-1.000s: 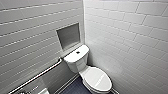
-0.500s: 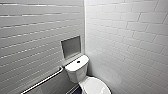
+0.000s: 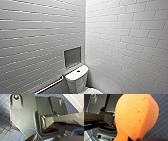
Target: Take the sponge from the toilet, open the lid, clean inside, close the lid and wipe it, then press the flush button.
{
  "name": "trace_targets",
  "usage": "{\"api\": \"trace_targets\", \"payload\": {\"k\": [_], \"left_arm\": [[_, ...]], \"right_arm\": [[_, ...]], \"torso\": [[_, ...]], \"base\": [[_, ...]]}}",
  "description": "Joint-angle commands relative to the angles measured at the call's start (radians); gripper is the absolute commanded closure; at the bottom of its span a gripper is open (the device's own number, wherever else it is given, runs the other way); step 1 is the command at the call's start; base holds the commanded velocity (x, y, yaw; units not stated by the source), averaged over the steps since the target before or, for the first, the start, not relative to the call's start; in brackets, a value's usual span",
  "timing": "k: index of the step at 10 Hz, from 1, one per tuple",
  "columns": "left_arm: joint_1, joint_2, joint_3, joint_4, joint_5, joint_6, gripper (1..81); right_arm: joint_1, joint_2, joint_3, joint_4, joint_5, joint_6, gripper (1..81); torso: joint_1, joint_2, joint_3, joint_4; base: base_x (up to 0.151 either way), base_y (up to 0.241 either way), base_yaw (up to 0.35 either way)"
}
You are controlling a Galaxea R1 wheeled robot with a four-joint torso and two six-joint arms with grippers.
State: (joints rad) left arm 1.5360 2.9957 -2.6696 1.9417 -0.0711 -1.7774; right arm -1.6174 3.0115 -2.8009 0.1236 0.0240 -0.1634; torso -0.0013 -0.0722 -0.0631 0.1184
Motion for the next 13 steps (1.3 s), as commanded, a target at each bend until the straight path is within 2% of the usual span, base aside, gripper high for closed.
{"api": "trace_targets", "payload": {"k": [1, 4, 5, 7, 8, 13], "left_arm": [[-0.043, 0.037, -0.05, 0.008, 0.093, 0.003, 1.0], [-0.043, 0.02, -0.052, 0.013, 0.093, 0.004, 1.0], [-0.043, 0.008, -0.052, 0.014, 0.086, 0.004, 1.0], [-0.038, -0.006, -0.05, 0.013, 0.082, 0.003, 1.0], [-0.036, -0.006, -0.05, 0.014, 0.082, 0.003, 1.0], [-0.038, -0.006, -0.049, 0.011, 0.082, 0.003, 1.0]], "right_arm": [[0.052, -0.001, -0.003, 0.018, -0.093, -0.001, 81.1], [0.046, -0.006, 0.041, 0.021, -0.098, 0.001, 81.1], [0.037, -0.052, 0.138, 0.01, -0.082, -0.001, 81.1], [0.026, -0.202, 0.432, 0.005, -0.03, -0.004, 81.1], [0.032, -0.225, 0.504, 0.005, -0.027, -0.002, 81.1], [0.029, -0.21, 0.473, 0.019, -0.035, -0.001, 81.1]], "torso": [[0.001, 0.0, -0.001, 0.0], [0.001, 0.0, 0.012, 0.0], [0.001, 0.0, 0.011, 0.0], [0.001, 0.0, 0.011, 0.0], [0.001, 0.0, 0.011, 0.0], [0.001, 0.0, 0.011, 0.0]], "base": [[0.0, 0.0, 0.0], [0.0, 0.0, 0.0], [0.0, 0.0, 0.0], [0.0, 0.0, 0.0], [0.0, 0.0, 0.0], [0.0, 0.0, 0.0]]}}
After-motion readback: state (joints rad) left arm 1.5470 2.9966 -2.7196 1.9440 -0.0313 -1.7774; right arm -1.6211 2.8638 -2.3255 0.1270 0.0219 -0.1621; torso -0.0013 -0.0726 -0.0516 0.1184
